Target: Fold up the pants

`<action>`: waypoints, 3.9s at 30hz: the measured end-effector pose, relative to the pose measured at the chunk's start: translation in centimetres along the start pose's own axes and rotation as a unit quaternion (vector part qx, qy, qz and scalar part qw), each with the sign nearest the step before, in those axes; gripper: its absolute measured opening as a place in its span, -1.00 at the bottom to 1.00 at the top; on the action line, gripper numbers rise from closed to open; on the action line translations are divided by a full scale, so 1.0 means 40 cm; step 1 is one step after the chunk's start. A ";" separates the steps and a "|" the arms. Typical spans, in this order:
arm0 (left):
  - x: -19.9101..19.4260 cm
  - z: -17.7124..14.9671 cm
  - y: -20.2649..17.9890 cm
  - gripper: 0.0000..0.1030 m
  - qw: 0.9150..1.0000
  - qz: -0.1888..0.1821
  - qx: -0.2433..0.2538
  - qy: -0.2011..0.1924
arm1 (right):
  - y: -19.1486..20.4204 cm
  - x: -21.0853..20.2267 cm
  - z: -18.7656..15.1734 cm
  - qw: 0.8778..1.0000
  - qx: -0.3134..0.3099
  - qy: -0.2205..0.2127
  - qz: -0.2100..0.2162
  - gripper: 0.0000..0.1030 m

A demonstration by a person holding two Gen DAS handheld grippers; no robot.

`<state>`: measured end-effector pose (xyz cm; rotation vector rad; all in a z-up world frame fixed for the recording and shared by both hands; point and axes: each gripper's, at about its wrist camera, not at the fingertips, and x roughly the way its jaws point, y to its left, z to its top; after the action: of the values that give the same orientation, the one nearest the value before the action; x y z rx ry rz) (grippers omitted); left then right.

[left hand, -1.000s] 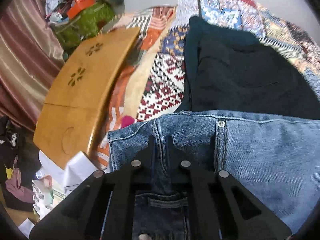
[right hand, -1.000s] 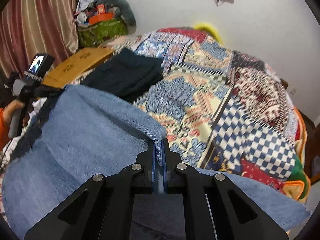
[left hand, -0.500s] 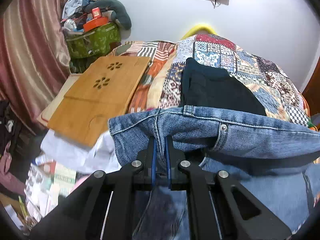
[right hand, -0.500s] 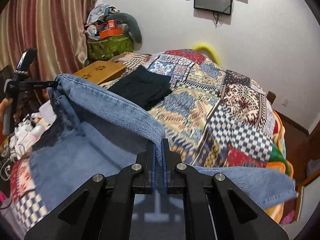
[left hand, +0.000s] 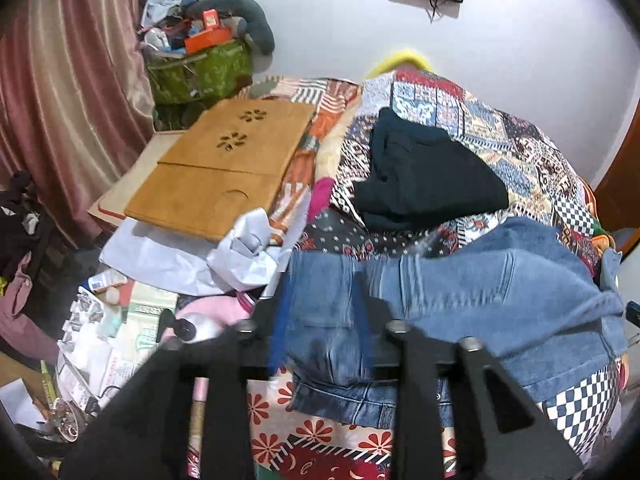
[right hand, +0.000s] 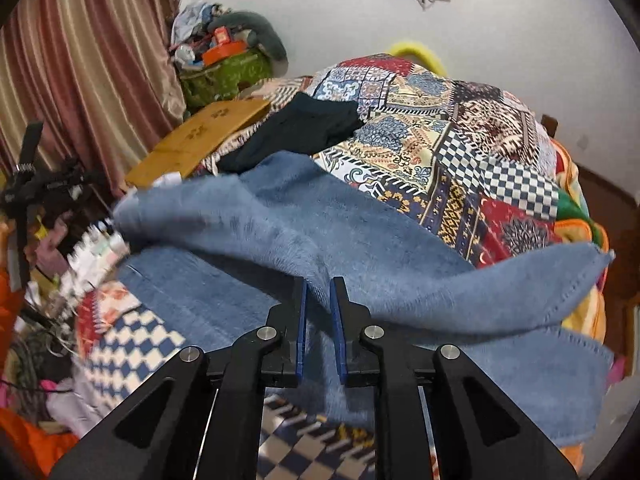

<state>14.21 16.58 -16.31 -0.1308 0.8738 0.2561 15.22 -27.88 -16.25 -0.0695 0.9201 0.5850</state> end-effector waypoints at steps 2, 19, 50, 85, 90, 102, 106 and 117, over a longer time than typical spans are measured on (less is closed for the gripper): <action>-0.004 0.016 -0.010 -0.10 1.000 -0.006 0.001 -0.008 | -0.023 -0.032 0.009 1.000 0.016 -0.012 -0.002 -0.67; 0.214 0.166 -0.332 0.61 0.995 -0.041 0.090 0.023 | -0.458 -0.035 0.065 0.969 0.196 0.008 -0.150 -0.06; 0.251 0.063 -0.531 0.61 0.976 -0.059 0.197 0.073 | -0.605 -0.171 -0.109 0.950 0.245 -0.006 -0.196 -0.89; 0.172 -0.072 -0.678 0.63 0.953 -0.120 0.263 0.091 | -0.528 0.053 -0.225 0.955 0.163 0.185 -0.166 -0.17; 0.145 -0.106 -0.710 0.63 0.951 -0.112 0.279 0.074 | -0.552 -0.012 -0.304 0.947 0.207 0.176 -0.172 -0.16; 0.100 -0.022 -0.526 0.63 0.978 -0.110 0.171 0.043 | -0.495 -0.145 -0.213 0.949 0.227 0.102 -0.194 -0.14; 0.109 0.044 -0.373 0.63 0.990 -0.066 0.117 0.030 | -0.398 -0.144 -0.092 0.969 0.177 0.054 -0.163 -0.14; 0.273 0.101 0.026 0.64 0.996 0.024 0.007 0.084 | -0.091 0.142 0.200 0.998 0.033 0.038 -0.034 0.03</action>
<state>23.62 20.31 -22.18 -0.1196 1.0457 0.2864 25.53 -26.01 -16.36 -0.0643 1.0067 0.4921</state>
